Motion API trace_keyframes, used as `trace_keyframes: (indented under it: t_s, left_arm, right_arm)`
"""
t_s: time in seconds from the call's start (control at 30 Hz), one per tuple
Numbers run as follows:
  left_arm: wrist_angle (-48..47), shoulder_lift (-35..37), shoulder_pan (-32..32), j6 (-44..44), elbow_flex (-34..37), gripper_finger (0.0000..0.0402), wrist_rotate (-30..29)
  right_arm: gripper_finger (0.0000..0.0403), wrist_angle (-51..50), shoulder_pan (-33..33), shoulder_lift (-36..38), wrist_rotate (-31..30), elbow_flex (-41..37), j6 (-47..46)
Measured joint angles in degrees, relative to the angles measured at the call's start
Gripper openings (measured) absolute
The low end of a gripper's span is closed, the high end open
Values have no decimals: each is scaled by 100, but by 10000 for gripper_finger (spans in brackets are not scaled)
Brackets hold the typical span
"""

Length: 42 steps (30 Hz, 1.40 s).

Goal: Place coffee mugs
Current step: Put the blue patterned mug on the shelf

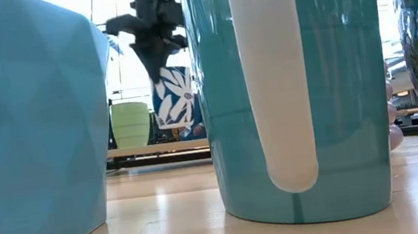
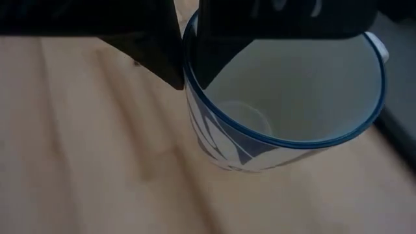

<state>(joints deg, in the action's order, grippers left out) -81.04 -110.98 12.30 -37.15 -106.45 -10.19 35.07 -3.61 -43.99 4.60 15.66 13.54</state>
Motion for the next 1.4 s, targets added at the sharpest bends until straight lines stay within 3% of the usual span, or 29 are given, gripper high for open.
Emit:
trace_keyframes:
  t_s: [0.27, 0.6, 1.4]
  left_arm:
    - [682, 0, 835, -81, 0, 36, 98]
    - [1031, -55, 1221, -748, 0, 37, 262]
    - [627, -420, 1853, -855, 4, 38, 88]
  right_arm:
    - [114, 0, 2, 0, 2, 0, 15]
    - [114, 1, 2, 0, 1, 0, 13]
    - [114, -4, 2, 0, 2, 0, -31]
